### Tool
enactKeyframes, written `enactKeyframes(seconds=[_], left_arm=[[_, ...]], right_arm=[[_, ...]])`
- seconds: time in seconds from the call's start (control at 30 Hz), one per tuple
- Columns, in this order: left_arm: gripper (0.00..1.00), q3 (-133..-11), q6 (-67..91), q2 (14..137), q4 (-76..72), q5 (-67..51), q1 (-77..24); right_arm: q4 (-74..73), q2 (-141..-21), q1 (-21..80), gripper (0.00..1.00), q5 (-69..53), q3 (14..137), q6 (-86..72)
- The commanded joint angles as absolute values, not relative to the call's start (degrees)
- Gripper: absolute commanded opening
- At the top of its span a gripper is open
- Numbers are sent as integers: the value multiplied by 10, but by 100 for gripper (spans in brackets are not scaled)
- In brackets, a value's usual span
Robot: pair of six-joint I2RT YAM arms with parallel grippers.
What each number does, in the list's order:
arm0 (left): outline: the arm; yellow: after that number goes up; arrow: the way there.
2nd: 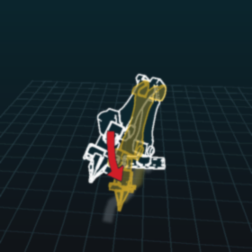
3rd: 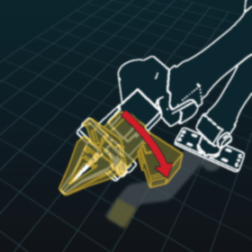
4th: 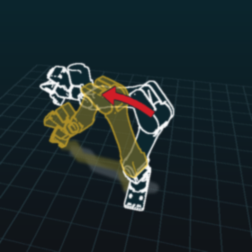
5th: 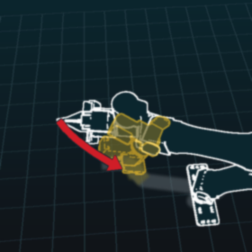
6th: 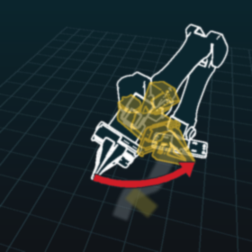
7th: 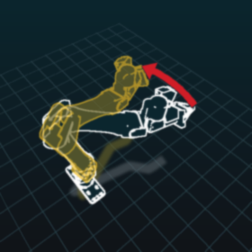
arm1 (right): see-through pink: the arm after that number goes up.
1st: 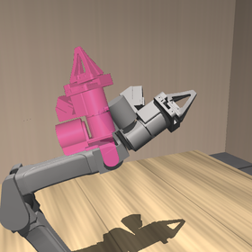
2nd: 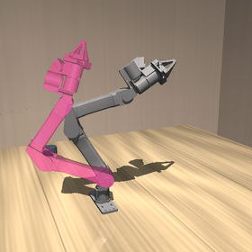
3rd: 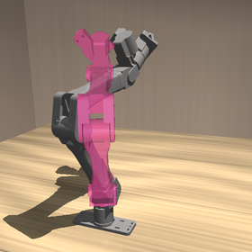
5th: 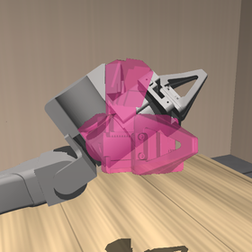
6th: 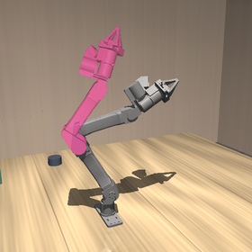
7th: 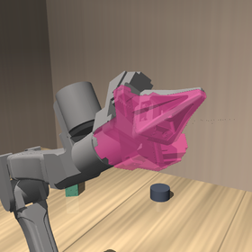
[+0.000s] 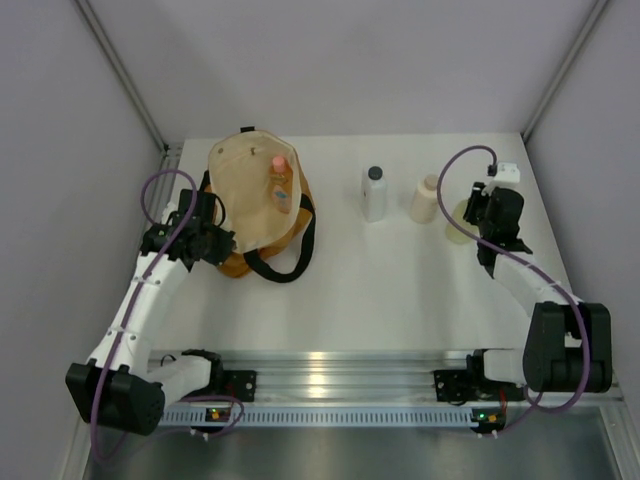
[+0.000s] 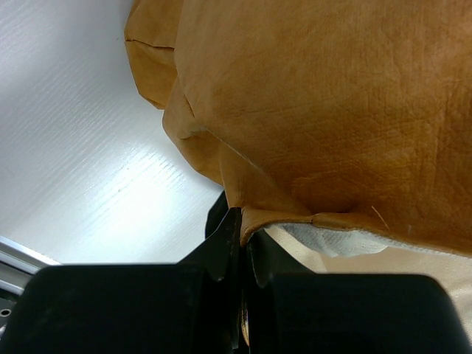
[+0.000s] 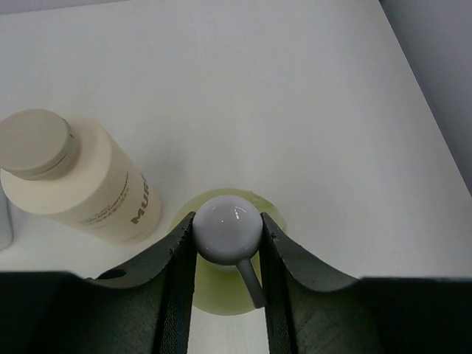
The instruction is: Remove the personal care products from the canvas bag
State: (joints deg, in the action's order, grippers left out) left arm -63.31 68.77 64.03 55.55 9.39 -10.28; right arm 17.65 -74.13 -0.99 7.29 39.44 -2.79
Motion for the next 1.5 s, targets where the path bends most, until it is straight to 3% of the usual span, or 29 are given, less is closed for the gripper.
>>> enactKeyframes(seconds=[0.0,0.1,0.17,0.2,0.33,0.4,0.53,0.67,1.07,1.47], left_arm=[[0,-644,680,650,542,88,-104],[0,-645,682,652,542,89,-103],[0,-645,681,654,542,87,-103],[0,-647,682,655,542,87,-104],[0,-648,682,656,542,90,-104],[0,-648,683,655,542,90,-104],[0,-648,685,656,542,87,-104],[0,-649,690,655,541,83,-104],[0,-669,700,667,529,78,-104],[0,-677,701,677,525,69,-105]], right_arm=[[346,-729,-15,0,54,400,-46],[338,-730,-15,8,51,397,-44],[331,-726,-15,29,52,397,-43],[324,-723,-15,44,52,399,-43],[294,-715,-15,68,50,416,-40],[279,-711,-14,72,47,434,-36],[212,-703,-4,72,34,493,-29],[136,-722,67,73,20,610,-35],[-64,-889,369,66,-28,930,-126],[-149,-1044,518,61,-7,1126,-206]])
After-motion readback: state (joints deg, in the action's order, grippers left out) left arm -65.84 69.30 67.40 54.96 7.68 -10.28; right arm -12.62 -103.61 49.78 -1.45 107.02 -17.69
